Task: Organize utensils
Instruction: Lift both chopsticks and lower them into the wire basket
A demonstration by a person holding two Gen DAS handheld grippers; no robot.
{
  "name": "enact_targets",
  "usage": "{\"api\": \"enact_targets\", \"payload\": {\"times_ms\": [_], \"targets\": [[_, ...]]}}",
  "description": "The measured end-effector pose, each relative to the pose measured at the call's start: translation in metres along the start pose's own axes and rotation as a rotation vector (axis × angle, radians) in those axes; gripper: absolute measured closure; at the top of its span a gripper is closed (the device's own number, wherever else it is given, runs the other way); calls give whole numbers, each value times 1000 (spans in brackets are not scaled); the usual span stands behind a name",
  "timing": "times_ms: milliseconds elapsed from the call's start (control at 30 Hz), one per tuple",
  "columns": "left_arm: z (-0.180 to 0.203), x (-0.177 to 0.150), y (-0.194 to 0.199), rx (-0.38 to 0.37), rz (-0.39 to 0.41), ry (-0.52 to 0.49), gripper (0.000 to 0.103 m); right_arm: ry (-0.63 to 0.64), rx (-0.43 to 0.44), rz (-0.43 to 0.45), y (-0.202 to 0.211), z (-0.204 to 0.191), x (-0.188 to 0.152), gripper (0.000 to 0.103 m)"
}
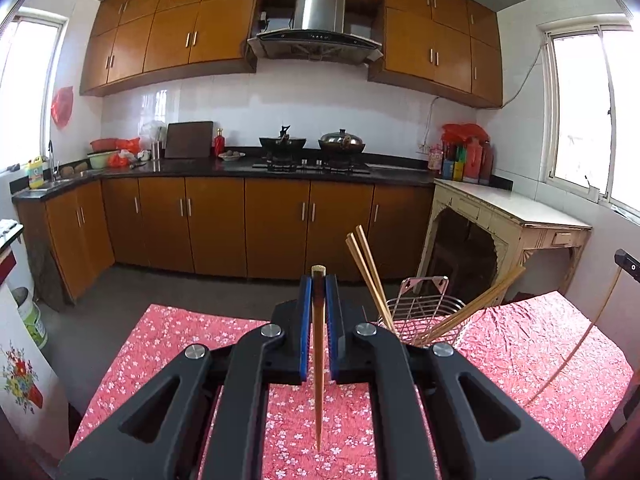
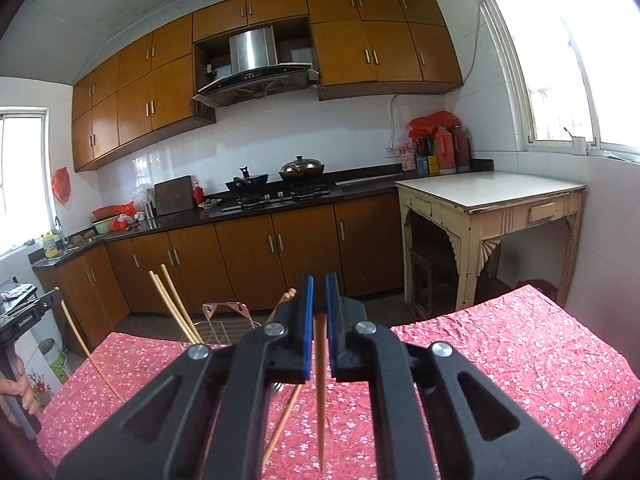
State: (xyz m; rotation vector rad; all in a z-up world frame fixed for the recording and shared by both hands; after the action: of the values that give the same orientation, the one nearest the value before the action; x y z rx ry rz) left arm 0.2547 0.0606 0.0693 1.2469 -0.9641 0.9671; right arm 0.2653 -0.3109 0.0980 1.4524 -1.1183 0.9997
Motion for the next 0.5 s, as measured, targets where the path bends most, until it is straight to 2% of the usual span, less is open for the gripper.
{"api": "enact_targets", "payload": {"times_ms": [233, 500], "targets": [[12, 27, 2, -25, 39, -1, 96, 6, 80, 24, -7, -37, 35, 96], [39, 98, -4, -82, 120, 11, 96, 55, 128, 115, -25, -91, 102, 96]]}}
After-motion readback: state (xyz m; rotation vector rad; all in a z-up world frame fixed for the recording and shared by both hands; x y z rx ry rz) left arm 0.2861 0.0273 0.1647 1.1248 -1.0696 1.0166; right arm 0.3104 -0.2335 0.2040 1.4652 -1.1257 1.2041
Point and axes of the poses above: each gripper's, at about its wrist camera, not at the fingertips, and y roughly against the way its jaws point, z to its right, x to its top, the point moved 8 cm from there along -y, roughly the way its jaws point, and after that the axes turned 1 degree about z, right-handed, at the moved point
